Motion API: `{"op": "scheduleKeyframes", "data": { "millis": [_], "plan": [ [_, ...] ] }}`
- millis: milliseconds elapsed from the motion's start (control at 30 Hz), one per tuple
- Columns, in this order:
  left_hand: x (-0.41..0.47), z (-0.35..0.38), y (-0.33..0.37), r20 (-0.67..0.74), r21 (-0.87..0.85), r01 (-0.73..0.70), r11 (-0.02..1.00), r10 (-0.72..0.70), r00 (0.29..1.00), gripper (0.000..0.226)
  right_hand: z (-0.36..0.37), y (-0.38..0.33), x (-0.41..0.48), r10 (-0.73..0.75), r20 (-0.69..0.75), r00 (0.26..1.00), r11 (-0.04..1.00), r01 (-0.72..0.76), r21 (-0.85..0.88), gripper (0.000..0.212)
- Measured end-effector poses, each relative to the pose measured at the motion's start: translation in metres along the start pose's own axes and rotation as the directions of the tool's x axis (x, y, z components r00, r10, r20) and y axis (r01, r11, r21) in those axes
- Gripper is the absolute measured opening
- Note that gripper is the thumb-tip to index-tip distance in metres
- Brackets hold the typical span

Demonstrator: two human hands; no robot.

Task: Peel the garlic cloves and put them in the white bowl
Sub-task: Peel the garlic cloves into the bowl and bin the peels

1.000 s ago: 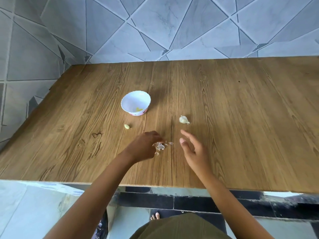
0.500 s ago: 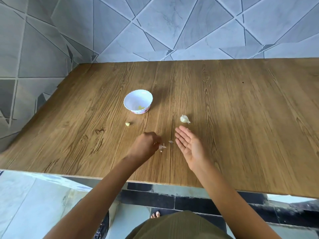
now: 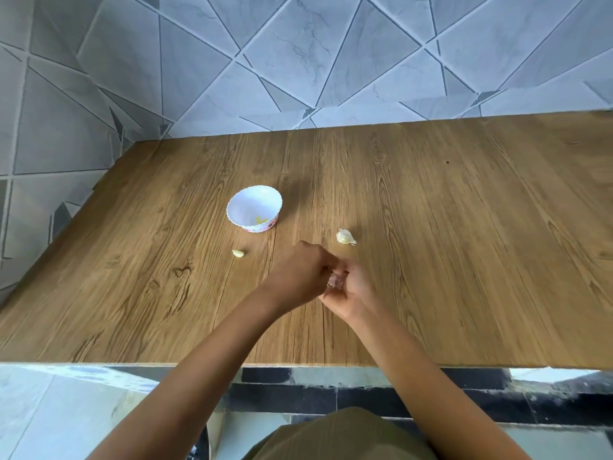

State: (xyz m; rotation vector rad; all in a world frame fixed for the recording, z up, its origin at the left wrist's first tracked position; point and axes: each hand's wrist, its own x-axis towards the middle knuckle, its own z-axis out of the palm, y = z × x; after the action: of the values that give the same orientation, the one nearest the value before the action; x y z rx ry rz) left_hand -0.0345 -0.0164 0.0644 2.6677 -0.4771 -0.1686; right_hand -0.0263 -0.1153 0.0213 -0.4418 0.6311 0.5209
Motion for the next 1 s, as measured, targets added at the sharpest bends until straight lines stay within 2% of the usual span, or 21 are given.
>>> {"op": "scheduleKeyframes", "data": {
  "millis": [100,200,333,400,467,600,800,1000],
  "plan": [
    [0.001,0.0,0.005,-0.098,0.004,0.059,0.998,-0.058,0.994,0.027,0.0,-0.001,-0.001,-0.003,0.003,1.0,1.0,0.003,0.024,0.022],
    [-0.002,0.0,0.007,-0.182,-0.036,0.042,0.998,-0.048,0.982,0.017,-0.001,0.0,-0.001,-0.004,0.016,1.0,0.998,0.003,0.062,0.021],
    [0.0,-0.006,-0.017,-0.23,-0.165,0.032,0.986,-0.07,0.971,0.021,-0.011,-0.007,0.0,-0.04,0.073,0.997,0.99,0.03,0.14,0.034],
    [0.003,-0.004,-0.033,-0.178,-0.121,0.04,0.992,-0.061,0.982,0.032,-0.018,-0.015,-0.002,-0.091,0.063,0.994,0.985,0.08,0.151,0.036],
    [0.004,0.004,-0.041,-0.063,-0.061,-0.002,0.998,-0.002,0.998,0.042,-0.023,-0.021,-0.003,-0.127,0.041,0.991,0.98,0.119,0.162,0.038],
    [0.006,0.023,-0.048,0.131,0.046,-0.211,0.976,0.203,0.97,0.051,-0.023,-0.024,-0.004,-0.134,0.041,0.99,0.979,0.126,0.163,0.039],
    [-0.007,0.028,-0.06,0.129,0.041,-0.288,0.957,0.281,0.951,0.044,-0.027,-0.025,-0.007,-0.143,0.048,0.989,0.976,0.133,0.174,0.039],
    [-0.027,0.029,-0.06,0.122,0.053,-0.26,0.964,0.253,0.96,0.03,-0.026,-0.02,-0.006,-0.132,0.039,0.991,0.979,0.124,0.161,0.039]
  ]
}}
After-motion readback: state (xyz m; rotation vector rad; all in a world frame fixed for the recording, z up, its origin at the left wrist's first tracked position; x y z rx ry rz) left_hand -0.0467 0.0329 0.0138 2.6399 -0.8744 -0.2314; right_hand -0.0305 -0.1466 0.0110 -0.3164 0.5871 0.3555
